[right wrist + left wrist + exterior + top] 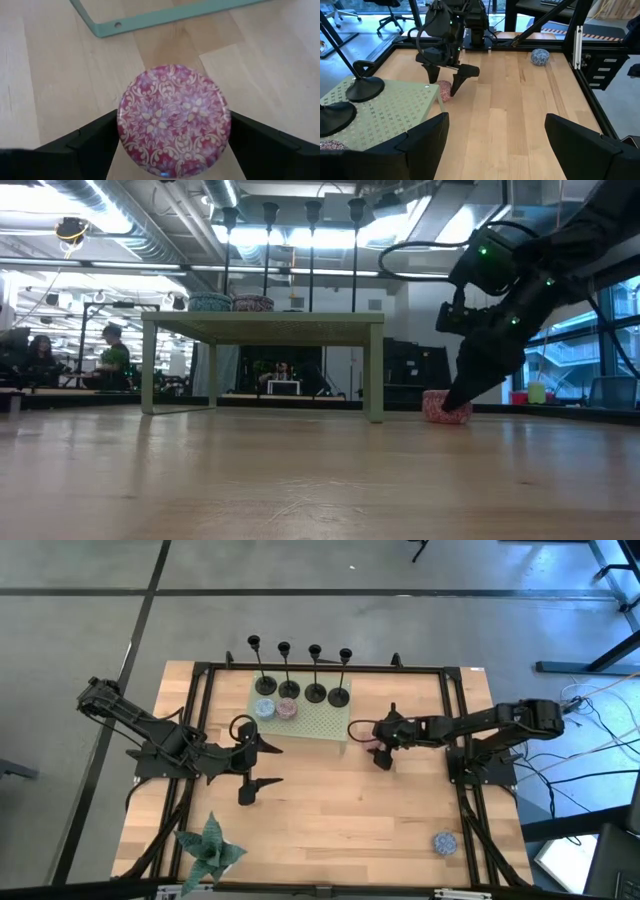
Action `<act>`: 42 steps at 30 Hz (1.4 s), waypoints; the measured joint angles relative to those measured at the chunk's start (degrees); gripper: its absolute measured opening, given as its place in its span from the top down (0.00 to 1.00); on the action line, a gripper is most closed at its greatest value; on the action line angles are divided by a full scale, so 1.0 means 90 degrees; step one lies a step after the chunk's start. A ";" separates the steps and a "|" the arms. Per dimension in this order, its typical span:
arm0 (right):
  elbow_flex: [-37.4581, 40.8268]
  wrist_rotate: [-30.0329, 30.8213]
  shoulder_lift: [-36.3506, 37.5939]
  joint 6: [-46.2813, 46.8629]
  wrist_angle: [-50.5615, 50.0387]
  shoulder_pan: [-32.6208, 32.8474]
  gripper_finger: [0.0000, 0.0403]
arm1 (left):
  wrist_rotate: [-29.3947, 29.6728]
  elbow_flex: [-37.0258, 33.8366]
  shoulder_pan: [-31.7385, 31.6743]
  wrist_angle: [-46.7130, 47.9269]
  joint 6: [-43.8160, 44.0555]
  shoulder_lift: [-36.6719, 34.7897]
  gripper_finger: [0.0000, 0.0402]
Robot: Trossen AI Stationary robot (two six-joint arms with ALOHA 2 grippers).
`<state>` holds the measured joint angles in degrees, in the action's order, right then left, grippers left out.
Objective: Pick & Place candle stick holders
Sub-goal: Put the red candle on the shelf aligned with the other candles
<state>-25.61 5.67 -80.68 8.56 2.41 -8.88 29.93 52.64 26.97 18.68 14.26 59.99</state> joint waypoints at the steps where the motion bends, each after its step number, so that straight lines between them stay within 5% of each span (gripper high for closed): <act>1: 0.0000 -0.0047 -0.0033 0.0000 -0.0002 0.0000 0.14 | 0.0000 0.0000 0.0000 -0.0001 0.0001 0.0000 0.19; 9: 0.0000 -0.0089 -0.0093 0.0000 -0.0004 0.0002 0.29 | 0.0000 0.0000 -0.0002 -0.0002 0.0000 0.0002 0.19; 23: 0.0000 -0.0328 0.0137 0.0000 -0.0034 0.0197 0.25 | 0.0000 0.0000 -0.0002 -0.0002 0.0001 0.0000 0.19; 36: 0.0000 -0.1260 0.1524 0.0963 0.0156 0.0824 0.25 | 0.0000 0.0000 0.0000 -0.0005 0.0002 0.0000 0.19; 42: -0.0652 -0.0908 0.1691 0.1114 0.0210 0.1330 0.26 | 0.0000 0.0000 -0.0002 -0.0057 0.0002 0.0000 0.19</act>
<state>-31.48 -2.51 -65.46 18.58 4.31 3.09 29.93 52.64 26.96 18.16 14.28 59.99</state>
